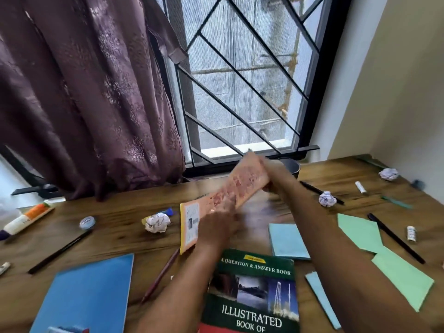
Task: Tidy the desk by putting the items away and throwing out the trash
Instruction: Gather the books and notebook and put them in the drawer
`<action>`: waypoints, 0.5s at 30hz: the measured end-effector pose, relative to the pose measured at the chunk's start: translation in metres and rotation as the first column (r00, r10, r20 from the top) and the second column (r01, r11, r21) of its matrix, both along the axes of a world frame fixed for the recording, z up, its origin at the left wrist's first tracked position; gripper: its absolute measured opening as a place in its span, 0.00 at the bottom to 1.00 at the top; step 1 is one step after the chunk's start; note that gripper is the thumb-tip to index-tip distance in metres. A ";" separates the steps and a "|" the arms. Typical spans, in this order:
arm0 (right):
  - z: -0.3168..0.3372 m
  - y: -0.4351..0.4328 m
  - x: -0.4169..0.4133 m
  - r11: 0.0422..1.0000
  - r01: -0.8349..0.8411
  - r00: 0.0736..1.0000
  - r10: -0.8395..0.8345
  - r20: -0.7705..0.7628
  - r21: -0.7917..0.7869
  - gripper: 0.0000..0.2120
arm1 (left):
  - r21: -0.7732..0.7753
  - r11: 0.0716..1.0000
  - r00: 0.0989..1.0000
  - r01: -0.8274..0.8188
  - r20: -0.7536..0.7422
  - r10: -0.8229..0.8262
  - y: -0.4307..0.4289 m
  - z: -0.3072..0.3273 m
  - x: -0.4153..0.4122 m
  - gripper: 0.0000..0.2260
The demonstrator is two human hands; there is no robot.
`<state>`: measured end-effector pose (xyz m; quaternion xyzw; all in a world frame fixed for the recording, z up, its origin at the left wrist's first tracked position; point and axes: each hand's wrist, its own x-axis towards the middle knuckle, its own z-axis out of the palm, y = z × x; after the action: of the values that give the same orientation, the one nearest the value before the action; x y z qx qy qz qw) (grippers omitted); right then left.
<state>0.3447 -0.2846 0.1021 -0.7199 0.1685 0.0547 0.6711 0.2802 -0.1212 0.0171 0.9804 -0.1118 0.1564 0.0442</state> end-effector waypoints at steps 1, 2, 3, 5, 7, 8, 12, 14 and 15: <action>0.014 0.003 -0.014 0.990 -0.032 0.999 0.027 0.035 0.138 0.20 | -0.037 0.999 0.995 -0.032 0.089 0.035 0.009 0.016 -0.004 0.27; 0.023 0.005 -0.025 0.967 -0.081 0.995 0.064 0.081 0.241 0.25 | -0.084 0.996 0.983 -0.042 0.175 0.056 0.018 0.032 -0.010 0.25; 0.028 0.007 -0.034 0.945 -0.133 0.988 0.101 0.118 0.299 0.27 | -0.156 0.987 0.961 -0.035 0.265 0.076 0.027 0.047 -0.016 0.21; 0.028 0.016 -0.055 0.946 -0.171 0.979 0.132 0.155 0.277 0.27 | -0.355 0.933 0.886 0.059 0.449 0.115 0.046 0.078 -0.035 0.09; 0.020 0.038 -0.077 0.965 -0.188 0.976 0.164 0.140 0.183 0.24 | -0.554 0.819 0.871 0.148 0.466 0.157 0.068 0.109 -0.061 0.12; 0.015 0.050 -0.089 0.967 -0.205 0.974 0.186 0.133 0.152 0.22 | -0.630 0.759 0.879 0.161 0.441 0.180 0.080 0.119 -0.071 0.12; 0.002 0.116 -0.146 0.922 -0.364 0.925 0.341 0.169 0.129 0.14 | -0.921 0.377 0.973 0.101 0.170 0.154 0.162 0.124 -0.104 0.10; -0.011 0.151 -0.174 0.889 -0.428 0.895 0.392 0.211 0.165 0.09 | -0.967 0.251 0.991 -0.047 -0.014 0.134 0.204 0.112 -0.121 0.12; -0.021 0.171 -0.187 0.887 -0.438 0.888 0.401 0.224 0.150 0.08 | -0.966 0.231 0.988 -0.113 -0.086 0.125 0.224 0.101 -0.134 0.11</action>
<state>0.1573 -0.1137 0.0808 -0.6713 -0.0616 0.1474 0.7238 0.1463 0.1025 0.1180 0.7496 0.0828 0.1994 0.6257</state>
